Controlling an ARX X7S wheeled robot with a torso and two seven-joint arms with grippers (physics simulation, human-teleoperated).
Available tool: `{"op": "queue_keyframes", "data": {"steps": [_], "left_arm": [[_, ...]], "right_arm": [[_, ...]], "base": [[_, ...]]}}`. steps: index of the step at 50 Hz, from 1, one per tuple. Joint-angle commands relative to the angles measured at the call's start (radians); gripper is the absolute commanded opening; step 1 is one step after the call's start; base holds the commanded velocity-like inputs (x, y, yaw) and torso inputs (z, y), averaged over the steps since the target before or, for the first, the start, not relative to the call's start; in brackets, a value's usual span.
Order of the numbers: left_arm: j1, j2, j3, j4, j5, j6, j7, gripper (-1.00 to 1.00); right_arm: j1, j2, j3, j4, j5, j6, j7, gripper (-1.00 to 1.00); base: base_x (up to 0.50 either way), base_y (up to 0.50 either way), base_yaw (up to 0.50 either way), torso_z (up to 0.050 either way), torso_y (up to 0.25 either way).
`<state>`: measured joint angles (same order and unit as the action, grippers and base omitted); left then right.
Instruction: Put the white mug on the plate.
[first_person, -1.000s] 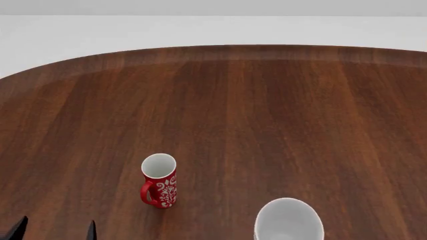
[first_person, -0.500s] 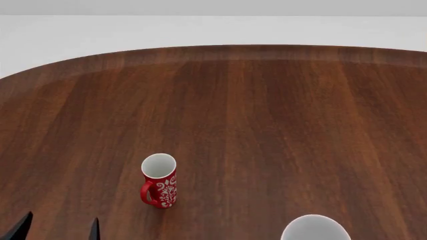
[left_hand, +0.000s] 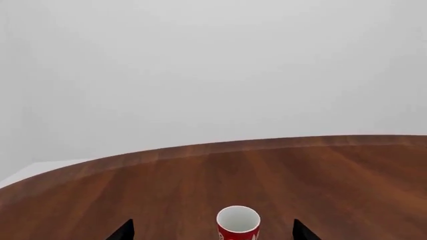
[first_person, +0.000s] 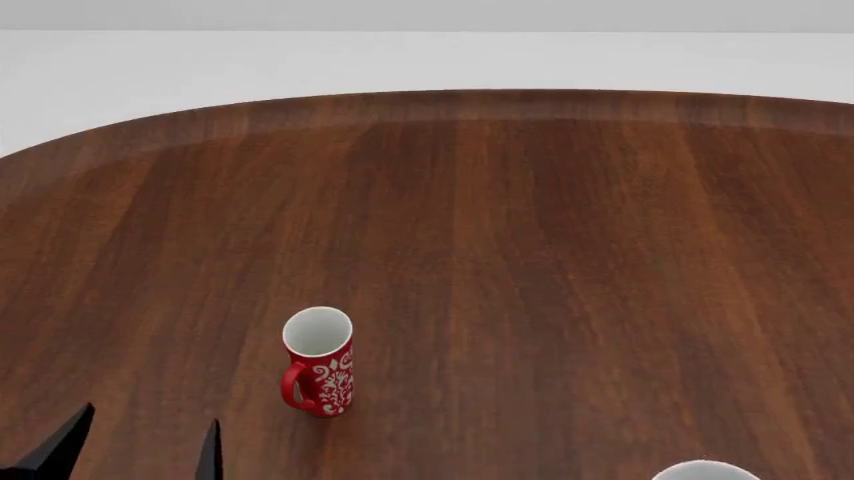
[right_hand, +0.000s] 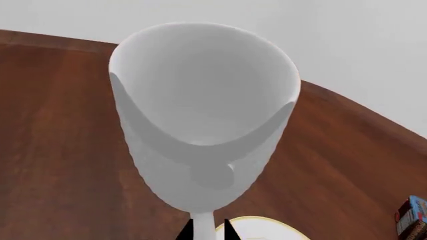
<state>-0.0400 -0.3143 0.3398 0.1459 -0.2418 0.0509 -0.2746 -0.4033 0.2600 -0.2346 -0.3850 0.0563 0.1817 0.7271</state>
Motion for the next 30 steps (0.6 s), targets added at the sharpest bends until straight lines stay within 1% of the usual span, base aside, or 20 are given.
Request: {"op": "queue_keyframes", "data": {"steps": [1, 11, 12, 13, 14, 27, 30], "left_arm": [[-0.023, 0.006, 0.012, -0.031, -0.007, 0.011, 0.018, 1.00], [-0.026, 0.003, 0.022, -0.018, -0.003, -0.001, 0.015, 1.00], [-0.025, 0.003, 0.023, -0.015, -0.004, -0.002, 0.015, 1.00], [-0.028, 0.004, 0.024, -0.018, -0.003, -0.003, 0.015, 1.00], [-0.030, 0.004, 0.025, -0.019, -0.002, -0.005, 0.014, 1.00], [-0.042, 0.003, 0.045, -0.009, 0.003, -0.018, 0.020, 1.00], [-0.037, 0.000, 0.046, -0.005, 0.002, -0.015, 0.019, 1.00]], "right_arm": [[-0.047, -0.007, 0.007, -0.066, -0.039, 0.021, 0.051, -1.00], [-0.074, -0.007, 0.029, -0.061, -0.030, -0.002, 0.075, -1.00], [-0.077, -0.009, 0.036, -0.057, -0.016, -0.007, 0.075, -1.00], [-0.083, -0.022, 0.062, -0.047, 0.037, -0.032, 0.068, -1.00], [-0.084, -0.014, 0.055, -0.047, 0.012, -0.028, 0.074, -1.00], [-0.144, -0.030, 0.073, -0.027, 0.022, -0.074, 0.114, -1.00], [-0.150, -0.040, 0.096, -0.007, 0.091, -0.111, 0.094, -1.00]], "base": [[0.00, 0.00, 0.00, 0.000, 0.000], [0.00, 0.00, 0.00, 0.000, 0.000], [0.00, 0.00, 0.00, 0.000, 0.000], [0.00, 0.00, 0.00, 0.000, 0.000], [0.00, 0.00, 0.00, 0.000, 0.000], [0.00, 0.00, 0.00, 0.000, 0.000], [0.00, 0.00, 0.00, 0.000, 0.000]]}}
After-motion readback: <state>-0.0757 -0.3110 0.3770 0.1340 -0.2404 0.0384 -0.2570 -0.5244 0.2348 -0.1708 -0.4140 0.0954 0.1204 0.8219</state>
